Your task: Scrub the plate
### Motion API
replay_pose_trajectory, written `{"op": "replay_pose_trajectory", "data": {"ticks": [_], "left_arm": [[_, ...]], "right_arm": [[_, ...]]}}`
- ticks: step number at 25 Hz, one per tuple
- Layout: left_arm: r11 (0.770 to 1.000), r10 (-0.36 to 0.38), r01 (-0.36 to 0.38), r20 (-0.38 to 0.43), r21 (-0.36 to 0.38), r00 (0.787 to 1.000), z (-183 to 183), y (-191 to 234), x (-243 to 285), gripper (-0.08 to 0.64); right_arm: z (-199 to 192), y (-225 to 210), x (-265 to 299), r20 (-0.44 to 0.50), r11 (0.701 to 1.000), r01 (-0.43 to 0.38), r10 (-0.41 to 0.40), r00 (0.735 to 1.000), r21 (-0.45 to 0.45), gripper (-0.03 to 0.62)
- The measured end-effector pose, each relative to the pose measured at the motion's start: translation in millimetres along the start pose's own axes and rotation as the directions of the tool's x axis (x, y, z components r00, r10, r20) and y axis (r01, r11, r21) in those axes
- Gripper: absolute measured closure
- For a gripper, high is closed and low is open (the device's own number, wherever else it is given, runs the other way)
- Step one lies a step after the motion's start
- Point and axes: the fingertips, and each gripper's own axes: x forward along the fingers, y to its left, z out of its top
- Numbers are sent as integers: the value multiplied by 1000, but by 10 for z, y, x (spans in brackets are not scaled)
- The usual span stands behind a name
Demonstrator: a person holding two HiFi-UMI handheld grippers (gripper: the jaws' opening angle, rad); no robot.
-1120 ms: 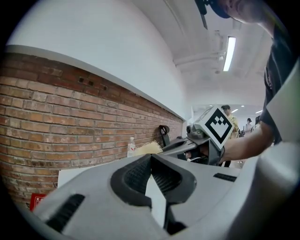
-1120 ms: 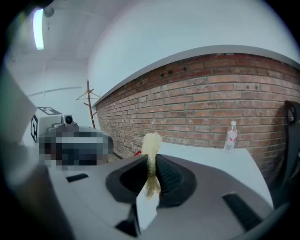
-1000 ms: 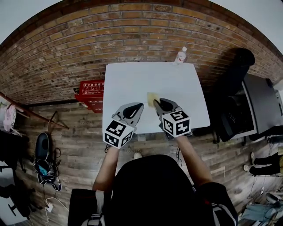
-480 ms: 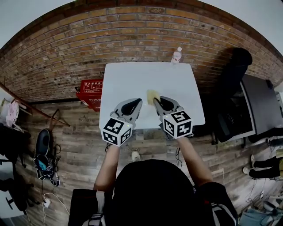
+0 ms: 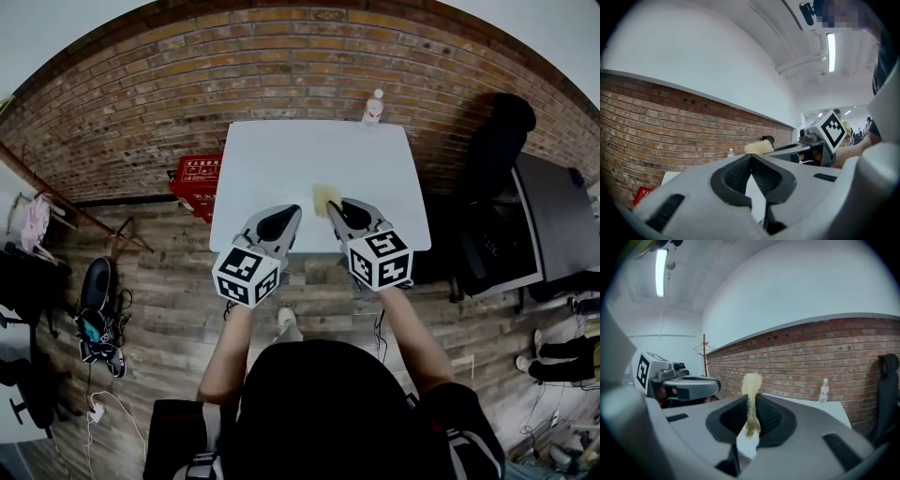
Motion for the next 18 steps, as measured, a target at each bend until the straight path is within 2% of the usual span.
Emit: {"op": "replay_pose_trajectory", "data": {"ticks": [4, 10, 18], "left_arm": [[1000, 13, -13, 1, 7, 1000, -14, -181, -101, 540], [997, 34, -32, -28, 68, 999, -94, -349, -238, 540], [995, 66, -66, -1, 80, 998, -146, -547, -411, 540]], "right_arm": [[-52, 49, -190, 9, 1000, -7, 7, 1000, 4, 551], [-150, 146, -400, 17, 1000, -15, 16, 1000, -16, 551], [-238, 275, -603, 40, 999, -32, 33, 999, -29, 551]]}}
